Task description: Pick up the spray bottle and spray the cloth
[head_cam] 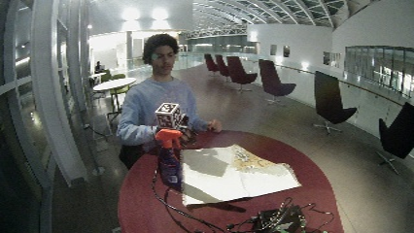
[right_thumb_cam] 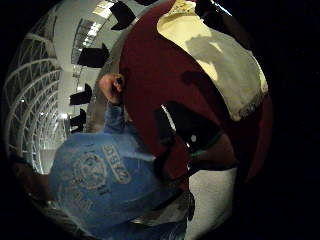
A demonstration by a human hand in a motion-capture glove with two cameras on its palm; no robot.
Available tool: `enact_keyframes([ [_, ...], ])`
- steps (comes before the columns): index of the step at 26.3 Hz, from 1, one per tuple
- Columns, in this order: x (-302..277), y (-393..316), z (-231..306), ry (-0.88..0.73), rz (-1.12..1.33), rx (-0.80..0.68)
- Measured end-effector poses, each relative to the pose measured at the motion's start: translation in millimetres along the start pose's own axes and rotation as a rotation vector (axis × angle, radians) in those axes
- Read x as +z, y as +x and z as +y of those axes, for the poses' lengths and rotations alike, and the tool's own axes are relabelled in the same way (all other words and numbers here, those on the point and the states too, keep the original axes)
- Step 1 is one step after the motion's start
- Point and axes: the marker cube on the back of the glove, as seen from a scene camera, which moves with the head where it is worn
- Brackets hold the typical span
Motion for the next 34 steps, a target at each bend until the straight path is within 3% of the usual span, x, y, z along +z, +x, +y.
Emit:
enact_keyframes([
  [10,-39.5,82.0,82.0,0.134,-0.011,0.203],
  [19,-52.5,112.8,91.6,0.181,-0.103,0.249],
  [34,-68.1,172.0,75.1,0.401,-0.977,0.272],
])
